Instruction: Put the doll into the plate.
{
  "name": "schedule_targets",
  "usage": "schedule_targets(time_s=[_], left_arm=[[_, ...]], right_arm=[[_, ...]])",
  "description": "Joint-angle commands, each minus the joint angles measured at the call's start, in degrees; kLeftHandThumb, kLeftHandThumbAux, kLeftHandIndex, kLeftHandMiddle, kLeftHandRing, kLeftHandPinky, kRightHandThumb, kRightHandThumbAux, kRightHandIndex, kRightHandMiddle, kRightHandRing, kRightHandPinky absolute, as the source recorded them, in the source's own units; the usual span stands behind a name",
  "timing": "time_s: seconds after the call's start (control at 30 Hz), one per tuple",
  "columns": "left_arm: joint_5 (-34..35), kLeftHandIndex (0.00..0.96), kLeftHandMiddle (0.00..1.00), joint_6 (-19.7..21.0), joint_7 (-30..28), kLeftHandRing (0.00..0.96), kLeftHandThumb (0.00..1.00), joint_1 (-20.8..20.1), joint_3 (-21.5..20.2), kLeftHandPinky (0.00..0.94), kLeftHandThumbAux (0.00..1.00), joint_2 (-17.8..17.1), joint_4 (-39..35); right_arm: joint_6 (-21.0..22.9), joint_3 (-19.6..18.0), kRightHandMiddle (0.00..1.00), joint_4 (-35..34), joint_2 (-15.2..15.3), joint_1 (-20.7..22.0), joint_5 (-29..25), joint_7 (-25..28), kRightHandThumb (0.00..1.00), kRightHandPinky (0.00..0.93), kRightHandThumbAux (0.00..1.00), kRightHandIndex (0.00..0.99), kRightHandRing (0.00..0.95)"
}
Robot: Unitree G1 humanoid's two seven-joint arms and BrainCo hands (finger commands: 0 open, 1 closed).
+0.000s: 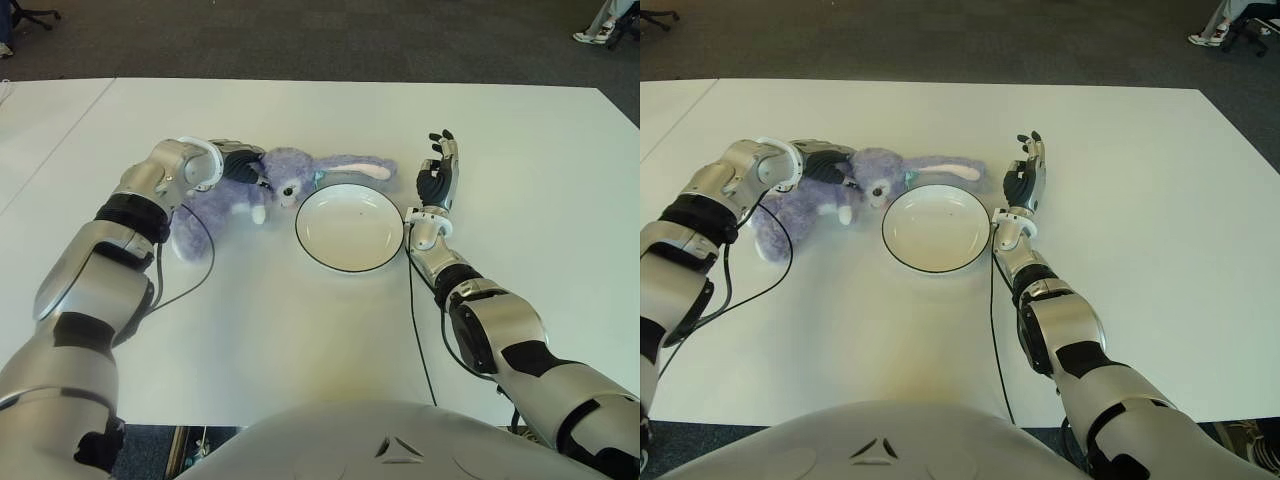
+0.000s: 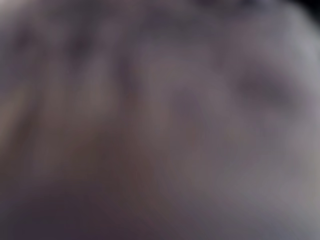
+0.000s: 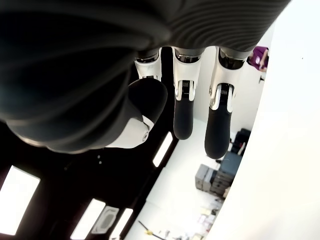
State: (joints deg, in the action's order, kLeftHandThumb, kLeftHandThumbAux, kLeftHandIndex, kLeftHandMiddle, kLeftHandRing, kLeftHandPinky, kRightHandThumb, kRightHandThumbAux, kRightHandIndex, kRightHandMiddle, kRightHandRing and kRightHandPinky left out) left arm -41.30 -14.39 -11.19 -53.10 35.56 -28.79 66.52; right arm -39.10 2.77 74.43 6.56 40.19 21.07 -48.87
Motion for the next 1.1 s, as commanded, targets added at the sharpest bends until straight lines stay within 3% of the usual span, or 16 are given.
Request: schedule_targets(time_s=[0.03, 0.17, 0.37, 0.43, 0.47, 0.53, 0.63, 0.67, 0.73, 0.83, 0.87, 0.9, 1.03, 1.1], left_arm=[[-3.57, 0.000, 0.104, 3.32, 2.07, 0.279, 0.522, 9.26, 3.92, 0.540, 0.299, 5.80, 9.23], [-2.65, 0.011, 0.180, 4.93, 4.99, 0.370, 0.511, 10.08, 3.22, 0.585, 0.301, 7.73, 10.79], [-0.80, 0.094, 0.205, 7.46, 7.96, 0.363, 0.487, 11.28, 1.30, 0.483, 0.304, 9.53, 12.25], [-0.12, 0.171, 0.302, 8.30, 9.03, 0.414, 0.488, 11.67, 0.37, 0.555, 0.310, 9.93, 12.61], [0.08, 0.222, 0.396, 8.57, 9.42, 0.494, 0.495, 11.80, 0.01, 0.620, 0.314, 10.04, 12.70], [0.93, 0.291, 0.477, 9.48, 10.60, 0.551, 0.522, 12.10, -1.12, 0.629, 0.326, 10.28, 12.81], [2.47, 0.363, 0.501, 10.73, 12.28, 0.545, 0.590, 12.71, -2.89, 0.589, 0.346, 10.72, 12.84], [3.06, 0.441, 0.572, 11.14, 12.90, 0.582, 0.617, 12.96, -3.56, 0.607, 0.375, 10.88, 12.81], [4.03, 0.493, 0.617, 11.65, 14.58, 0.618, 0.624, 13.92, -4.85, 0.647, 0.401, 11.13, 12.81], [4.64, 0.522, 0.637, 12.02, 16.27, 0.638, 0.625, 14.53, -5.81, 0.672, 0.423, 11.20, 12.88], [4.72, 0.459, 0.646, 12.09, 16.78, 0.655, 0.693, 14.72, -6.09, 0.660, 0.616, 11.15, 12.91], [4.73, 0.449, 0.647, 12.10, 17.47, 0.657, 0.705, 15.03, -6.32, 0.658, 0.648, 11.05, 12.96], [5.00, 0.439, 0.658, 12.18, 21.09, 0.667, 0.723, 15.76, -7.35, 0.624, 0.686, 11.15, 12.96], [5.04, 0.441, 0.685, 12.36, 22.33, 0.693, 0.733, 15.73, -7.98, 0.675, 0.690, 11.32, 12.94]], right_arm=[[-2.44, -1.34, 0.120, 1.93, 0.07, -4.79, -1.39, 0.42, 1.000, 0.420, 0.741, 0.240, 0.220], [-2.91, -1.51, 0.124, 1.86, 0.47, -4.71, -1.22, -0.74, 1.000, 0.419, 0.742, 0.243, 0.224], [-3.02, -1.21, 0.129, 1.80, 0.94, -4.72, -0.46, -2.38, 1.000, 0.418, 0.743, 0.251, 0.218], [-3.22, -1.14, 0.132, 1.75, 1.02, -4.81, -0.37, -2.69, 1.000, 0.417, 0.743, 0.254, 0.215], [-3.31, -1.11, 0.134, 1.73, 1.06, -4.85, -0.35, -2.79, 1.000, 0.418, 0.743, 0.256, 0.213], [-3.52, -1.14, 0.139, 1.69, 1.18, -4.96, -0.40, -2.71, 1.000, 0.419, 0.743, 0.259, 0.210], [-3.80, -1.12, 0.142, 1.64, 1.32, -5.14, -0.32, -3.17, 1.000, 0.419, 0.743, 0.261, 0.209], [-3.92, -1.17, 0.146, 1.63, 1.35, -5.19, -0.36, -3.23, 1.000, 0.419, 0.743, 0.259, 0.205], [-4.16, -1.35, 0.148, 1.63, 1.35, -5.26, -0.53, -3.35, 1.000, 0.419, 0.743, 0.258, 0.204], [-4.43, -1.61, 0.150, 1.65, 1.32, -5.23, -0.78, -3.46, 1.000, 0.418, 0.743, 0.257, 0.204], [-4.52, -1.70, 0.155, 1.65, 1.31, -5.21, -0.86, -3.50, 1.000, 0.417, 0.743, 0.256, 0.200], [-4.59, -1.81, 0.156, 1.66, 1.30, -5.17, -0.95, -3.51, 1.000, 0.417, 0.743, 0.255, 0.199], [-4.64, -2.24, 0.165, 1.71, 1.14, -5.24, -1.40, -2.79, 1.000, 0.419, 0.743, 0.254, 0.190], [-4.70, -2.32, 0.167, 1.73, 1.06, -5.29, -1.50, -2.70, 1.000, 0.417, 0.743, 0.252, 0.189]])
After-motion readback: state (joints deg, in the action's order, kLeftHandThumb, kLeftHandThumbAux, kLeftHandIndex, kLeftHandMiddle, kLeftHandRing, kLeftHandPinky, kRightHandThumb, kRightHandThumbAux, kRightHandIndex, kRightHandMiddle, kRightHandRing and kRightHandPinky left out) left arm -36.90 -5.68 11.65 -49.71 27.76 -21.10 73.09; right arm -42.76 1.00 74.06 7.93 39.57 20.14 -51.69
